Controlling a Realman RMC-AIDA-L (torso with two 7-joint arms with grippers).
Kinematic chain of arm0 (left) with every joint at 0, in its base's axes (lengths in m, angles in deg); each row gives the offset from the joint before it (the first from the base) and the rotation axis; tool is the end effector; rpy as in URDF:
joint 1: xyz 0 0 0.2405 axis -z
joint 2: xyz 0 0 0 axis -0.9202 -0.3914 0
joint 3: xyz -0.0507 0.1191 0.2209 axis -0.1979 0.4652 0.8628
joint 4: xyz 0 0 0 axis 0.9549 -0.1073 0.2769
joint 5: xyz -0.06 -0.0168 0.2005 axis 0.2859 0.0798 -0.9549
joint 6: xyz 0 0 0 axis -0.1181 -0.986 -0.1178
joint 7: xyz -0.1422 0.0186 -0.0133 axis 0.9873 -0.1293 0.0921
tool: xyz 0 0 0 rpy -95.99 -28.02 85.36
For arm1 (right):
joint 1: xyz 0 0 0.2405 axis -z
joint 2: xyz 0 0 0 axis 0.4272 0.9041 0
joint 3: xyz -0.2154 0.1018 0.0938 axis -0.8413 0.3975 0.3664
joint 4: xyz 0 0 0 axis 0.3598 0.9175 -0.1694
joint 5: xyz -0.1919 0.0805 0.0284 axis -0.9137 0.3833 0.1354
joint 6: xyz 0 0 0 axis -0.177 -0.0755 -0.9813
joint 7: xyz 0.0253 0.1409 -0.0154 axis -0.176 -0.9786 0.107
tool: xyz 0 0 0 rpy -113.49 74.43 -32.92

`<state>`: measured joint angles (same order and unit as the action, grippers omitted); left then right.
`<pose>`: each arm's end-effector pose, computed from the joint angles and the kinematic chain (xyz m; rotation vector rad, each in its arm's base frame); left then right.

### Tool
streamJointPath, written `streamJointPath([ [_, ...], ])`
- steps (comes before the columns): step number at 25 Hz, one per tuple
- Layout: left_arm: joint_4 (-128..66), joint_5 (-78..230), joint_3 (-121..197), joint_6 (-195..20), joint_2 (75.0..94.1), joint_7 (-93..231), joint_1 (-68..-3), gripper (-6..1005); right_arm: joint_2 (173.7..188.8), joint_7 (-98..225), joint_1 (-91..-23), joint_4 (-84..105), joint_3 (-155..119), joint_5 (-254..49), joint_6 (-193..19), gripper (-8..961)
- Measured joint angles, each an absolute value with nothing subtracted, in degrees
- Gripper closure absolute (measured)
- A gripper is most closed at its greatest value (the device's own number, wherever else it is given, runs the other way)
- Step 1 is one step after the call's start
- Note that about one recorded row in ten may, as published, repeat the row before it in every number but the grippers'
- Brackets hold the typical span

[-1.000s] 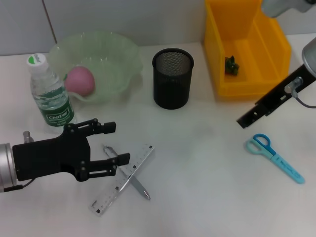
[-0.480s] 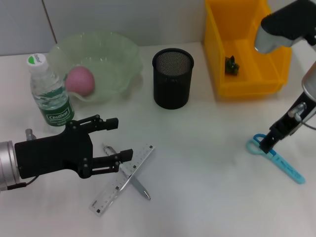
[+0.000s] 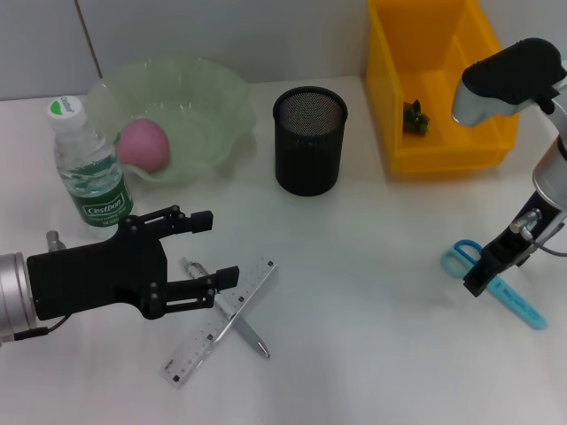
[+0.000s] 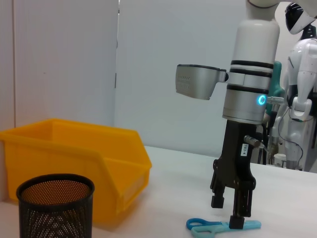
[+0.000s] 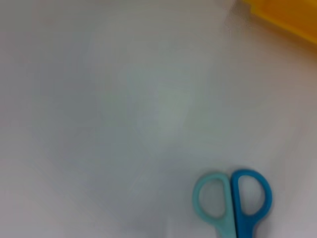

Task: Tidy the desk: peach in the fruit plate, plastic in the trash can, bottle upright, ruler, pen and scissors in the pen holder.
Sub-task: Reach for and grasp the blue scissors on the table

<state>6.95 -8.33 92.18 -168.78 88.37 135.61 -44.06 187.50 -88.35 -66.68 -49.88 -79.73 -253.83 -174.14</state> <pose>-0.2505 0.3001 -0.0179 -2.7802 -0.3084 -0.8234 0.2302 0.3622 0.0207 -2.2809 1.3068 -0.8079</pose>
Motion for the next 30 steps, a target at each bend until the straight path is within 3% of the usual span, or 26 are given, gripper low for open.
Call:
streamJointPath([
  [10, 7.0, -8.3, 92.2, -168.8, 88.37, 135.6, -44.3, 189, 187.50, -88.0, -66.8, -47.3, -80.6, -253.9, -171.4, 144],
  [23, 7.0, -8.3, 92.2, -168.9, 88.37, 135.6, -44.4, 189, 187.50, -87.8, -66.7, -46.3, -80.6, -253.9, -170.0, 567],
  [30, 7.0, -8.3, 91.9, -169.2, 88.37, 135.9, -44.4, 189, 187.50, -87.6, -66.7, -45.9, -80.6, -253.9, -169.5, 563],
])
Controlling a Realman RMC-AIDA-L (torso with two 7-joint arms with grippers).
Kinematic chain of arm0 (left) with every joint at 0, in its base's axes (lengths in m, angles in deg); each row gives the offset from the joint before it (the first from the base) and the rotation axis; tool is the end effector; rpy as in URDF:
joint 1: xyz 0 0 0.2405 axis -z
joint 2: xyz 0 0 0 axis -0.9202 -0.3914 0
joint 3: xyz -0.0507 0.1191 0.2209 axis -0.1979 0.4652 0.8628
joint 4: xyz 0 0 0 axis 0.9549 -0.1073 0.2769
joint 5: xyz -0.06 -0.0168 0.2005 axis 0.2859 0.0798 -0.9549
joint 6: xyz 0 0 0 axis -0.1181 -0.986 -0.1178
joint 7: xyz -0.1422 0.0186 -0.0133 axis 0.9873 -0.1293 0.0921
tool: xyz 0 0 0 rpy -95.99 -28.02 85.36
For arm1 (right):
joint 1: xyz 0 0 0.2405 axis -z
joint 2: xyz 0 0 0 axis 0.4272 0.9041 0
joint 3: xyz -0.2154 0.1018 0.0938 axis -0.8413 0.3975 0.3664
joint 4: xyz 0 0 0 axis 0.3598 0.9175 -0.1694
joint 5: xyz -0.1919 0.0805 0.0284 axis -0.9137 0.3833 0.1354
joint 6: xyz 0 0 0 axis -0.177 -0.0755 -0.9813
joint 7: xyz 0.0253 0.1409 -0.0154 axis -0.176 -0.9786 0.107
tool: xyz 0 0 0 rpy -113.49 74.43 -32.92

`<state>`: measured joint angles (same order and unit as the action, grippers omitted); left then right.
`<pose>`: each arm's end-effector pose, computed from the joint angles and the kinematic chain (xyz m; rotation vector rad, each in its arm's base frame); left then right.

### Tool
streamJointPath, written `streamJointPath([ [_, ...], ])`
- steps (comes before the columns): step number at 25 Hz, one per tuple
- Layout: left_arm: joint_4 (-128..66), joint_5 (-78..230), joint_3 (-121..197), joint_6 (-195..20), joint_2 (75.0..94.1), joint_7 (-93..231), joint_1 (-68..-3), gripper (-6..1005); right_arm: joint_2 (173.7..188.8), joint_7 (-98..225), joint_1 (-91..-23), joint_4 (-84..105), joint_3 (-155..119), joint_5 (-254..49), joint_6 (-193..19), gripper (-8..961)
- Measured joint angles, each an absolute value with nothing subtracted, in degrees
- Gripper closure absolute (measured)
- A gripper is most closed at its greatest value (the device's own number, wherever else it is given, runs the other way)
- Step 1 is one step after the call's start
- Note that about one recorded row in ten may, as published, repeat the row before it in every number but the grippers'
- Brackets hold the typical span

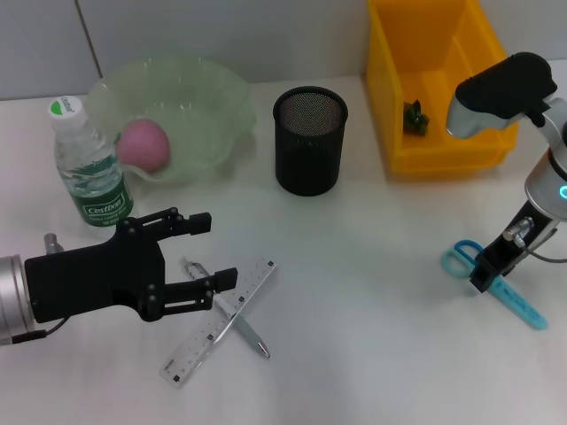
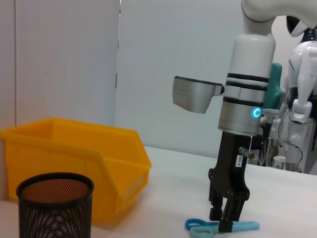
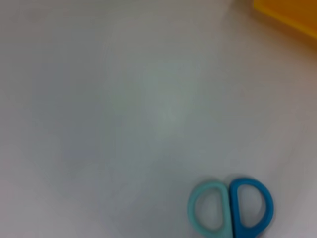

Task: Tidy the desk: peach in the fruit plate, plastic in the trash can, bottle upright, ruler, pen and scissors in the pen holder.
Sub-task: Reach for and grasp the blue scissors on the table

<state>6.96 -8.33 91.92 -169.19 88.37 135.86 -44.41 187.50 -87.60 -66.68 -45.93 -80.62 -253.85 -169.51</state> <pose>-0.2520 0.2981 -0.0171 -2.7781 -0.3214 -0.8307 0.2410 0.3655 0.0108 -2.2803 1.2870 -0.8084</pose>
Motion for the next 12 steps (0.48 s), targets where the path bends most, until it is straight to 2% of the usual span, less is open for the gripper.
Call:
streamJointPath([
  [12, 7.0, -7.6, 92.1, -169.2, 88.31, 135.7, -44.8, 189, 187.50, -87.1, -66.4, -45.7, -81.3, -253.8, -169.2, 567],
])
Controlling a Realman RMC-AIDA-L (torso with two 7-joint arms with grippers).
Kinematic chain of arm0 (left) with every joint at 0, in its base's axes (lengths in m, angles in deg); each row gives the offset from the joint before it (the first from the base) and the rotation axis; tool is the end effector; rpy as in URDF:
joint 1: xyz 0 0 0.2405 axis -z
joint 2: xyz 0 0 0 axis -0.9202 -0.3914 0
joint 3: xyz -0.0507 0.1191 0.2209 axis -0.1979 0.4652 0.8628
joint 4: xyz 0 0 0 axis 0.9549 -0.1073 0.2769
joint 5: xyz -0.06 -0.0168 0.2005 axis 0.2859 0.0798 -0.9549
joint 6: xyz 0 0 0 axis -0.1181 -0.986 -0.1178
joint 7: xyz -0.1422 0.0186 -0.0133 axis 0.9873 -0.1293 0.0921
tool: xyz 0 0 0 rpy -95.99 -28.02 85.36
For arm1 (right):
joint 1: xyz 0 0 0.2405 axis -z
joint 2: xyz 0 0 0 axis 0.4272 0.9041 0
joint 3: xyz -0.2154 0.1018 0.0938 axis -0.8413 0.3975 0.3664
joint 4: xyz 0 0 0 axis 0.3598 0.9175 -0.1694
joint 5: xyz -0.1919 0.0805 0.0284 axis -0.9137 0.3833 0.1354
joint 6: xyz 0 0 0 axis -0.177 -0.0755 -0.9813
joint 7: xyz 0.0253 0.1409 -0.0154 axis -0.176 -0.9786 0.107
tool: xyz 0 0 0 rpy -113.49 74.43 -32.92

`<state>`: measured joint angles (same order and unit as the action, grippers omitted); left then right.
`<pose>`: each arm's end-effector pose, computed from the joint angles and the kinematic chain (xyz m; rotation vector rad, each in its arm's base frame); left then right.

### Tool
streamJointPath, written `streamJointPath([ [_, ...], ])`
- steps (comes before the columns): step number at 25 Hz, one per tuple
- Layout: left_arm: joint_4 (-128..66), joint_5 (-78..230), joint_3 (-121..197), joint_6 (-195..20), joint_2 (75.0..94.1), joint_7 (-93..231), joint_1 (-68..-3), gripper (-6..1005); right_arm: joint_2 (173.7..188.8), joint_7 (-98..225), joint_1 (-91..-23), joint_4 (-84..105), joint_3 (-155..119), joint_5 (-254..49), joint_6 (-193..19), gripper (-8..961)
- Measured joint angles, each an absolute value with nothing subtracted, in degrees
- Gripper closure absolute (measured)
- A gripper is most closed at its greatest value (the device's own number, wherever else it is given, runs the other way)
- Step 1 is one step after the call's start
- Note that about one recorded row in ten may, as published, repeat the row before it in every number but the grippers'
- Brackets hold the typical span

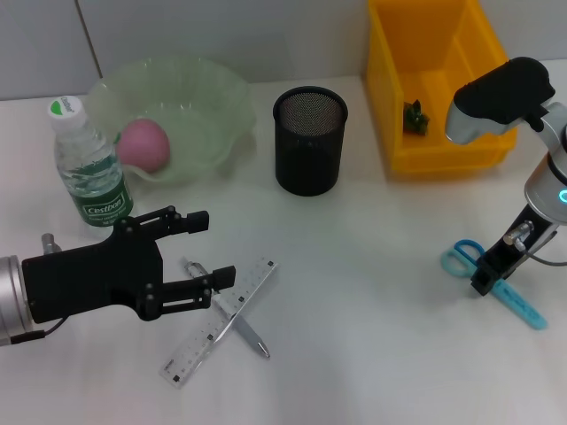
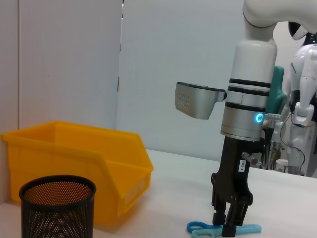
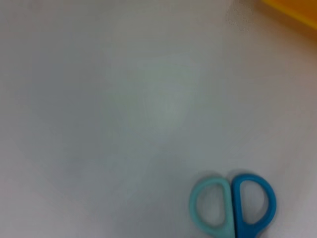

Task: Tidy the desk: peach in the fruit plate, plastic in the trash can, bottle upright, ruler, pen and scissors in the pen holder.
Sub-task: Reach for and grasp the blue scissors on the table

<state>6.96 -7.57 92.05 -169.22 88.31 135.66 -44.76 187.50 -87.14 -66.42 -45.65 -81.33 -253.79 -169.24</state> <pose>-0.2527 0.2974 -0.0160 -2.7673 -0.3231 -0.8415 0.2428 0.3640 0.0089 -2.2888 1.2743 -0.8233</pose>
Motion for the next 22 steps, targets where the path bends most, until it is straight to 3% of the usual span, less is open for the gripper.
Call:
streamJointPath([
  [11, 7.0, -7.5, 92.1, -169.3, 88.28, 135.8, -44.8, 189, 187.50, -86.5, -66.3, -45.5, -81.3, -253.9, -168.6, 570],
  [22, 7.0, -7.4, 91.9, -169.3, 88.28, 135.9, -44.8, 189, 187.50, -86.3, -66.4, -44.6, -81.3, -253.8, -167.8, 653],
])
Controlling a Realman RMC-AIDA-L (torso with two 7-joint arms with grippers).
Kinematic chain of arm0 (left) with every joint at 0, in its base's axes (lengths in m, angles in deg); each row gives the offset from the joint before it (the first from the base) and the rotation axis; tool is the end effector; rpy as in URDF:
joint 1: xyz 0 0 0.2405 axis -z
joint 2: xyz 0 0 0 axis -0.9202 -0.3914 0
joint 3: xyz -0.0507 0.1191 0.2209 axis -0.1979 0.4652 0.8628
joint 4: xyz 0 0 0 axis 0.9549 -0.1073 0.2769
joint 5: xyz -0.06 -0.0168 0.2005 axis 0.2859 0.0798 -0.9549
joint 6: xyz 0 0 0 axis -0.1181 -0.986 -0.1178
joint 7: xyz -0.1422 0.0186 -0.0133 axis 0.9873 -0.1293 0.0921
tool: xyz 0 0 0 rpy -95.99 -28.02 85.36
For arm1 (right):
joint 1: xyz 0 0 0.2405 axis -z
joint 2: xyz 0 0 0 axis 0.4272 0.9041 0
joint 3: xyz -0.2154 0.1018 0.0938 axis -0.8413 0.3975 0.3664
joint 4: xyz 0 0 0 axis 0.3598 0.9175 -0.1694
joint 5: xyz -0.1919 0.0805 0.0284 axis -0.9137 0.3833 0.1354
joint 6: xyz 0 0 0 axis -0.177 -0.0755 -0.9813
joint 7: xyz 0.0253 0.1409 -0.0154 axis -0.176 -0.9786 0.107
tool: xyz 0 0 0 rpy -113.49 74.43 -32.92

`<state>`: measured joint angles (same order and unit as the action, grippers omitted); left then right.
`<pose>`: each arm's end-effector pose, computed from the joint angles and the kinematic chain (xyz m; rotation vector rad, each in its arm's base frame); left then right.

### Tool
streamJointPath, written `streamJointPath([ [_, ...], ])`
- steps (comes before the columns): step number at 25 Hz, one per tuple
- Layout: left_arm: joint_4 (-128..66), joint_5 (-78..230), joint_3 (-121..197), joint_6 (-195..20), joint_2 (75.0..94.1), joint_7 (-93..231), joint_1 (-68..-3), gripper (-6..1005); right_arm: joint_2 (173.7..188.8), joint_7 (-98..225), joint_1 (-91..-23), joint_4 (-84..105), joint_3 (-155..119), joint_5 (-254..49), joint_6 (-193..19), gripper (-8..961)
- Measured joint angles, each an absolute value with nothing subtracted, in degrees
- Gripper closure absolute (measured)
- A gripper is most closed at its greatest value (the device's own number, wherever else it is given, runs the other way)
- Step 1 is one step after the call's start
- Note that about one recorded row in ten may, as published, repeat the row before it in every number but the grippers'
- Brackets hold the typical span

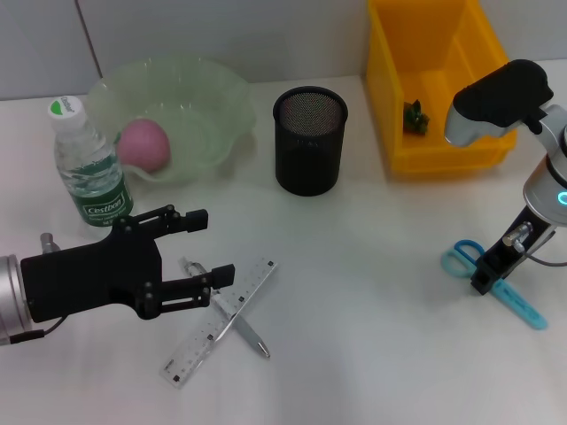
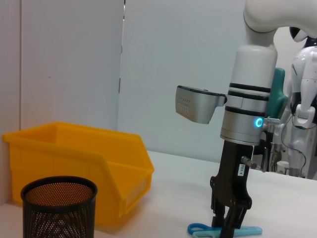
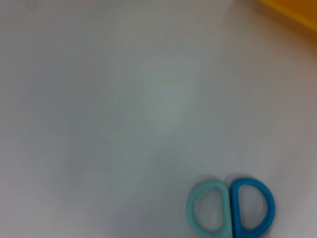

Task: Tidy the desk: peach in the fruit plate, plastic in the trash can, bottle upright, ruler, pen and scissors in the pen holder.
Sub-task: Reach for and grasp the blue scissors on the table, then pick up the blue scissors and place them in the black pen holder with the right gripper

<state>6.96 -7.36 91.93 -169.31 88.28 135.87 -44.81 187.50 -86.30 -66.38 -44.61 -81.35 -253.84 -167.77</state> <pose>-0.2527 0.2975 -0.0152 -2.7629 -0.3292 -0.8475 0.2462 0.3653 0.0068 -2.2943 1.2583 -0.8209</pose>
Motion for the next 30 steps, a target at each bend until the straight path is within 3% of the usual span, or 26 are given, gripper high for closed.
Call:
streamJointPath([
  [15, 7.0, -6.8, 91.8, -169.3, 88.28, 135.8, -44.9, 189, 187.50, -85.6, -66.4, -47.7, -80.8, -252.8, -168.9, 710],
  [30, 7.0, -6.7, 91.5, -169.3, 88.19, 135.9, -44.9, 190, 187.38, -77.6, -64.7, -71.6, -71.9, -234.1, -176.4, 711],
])
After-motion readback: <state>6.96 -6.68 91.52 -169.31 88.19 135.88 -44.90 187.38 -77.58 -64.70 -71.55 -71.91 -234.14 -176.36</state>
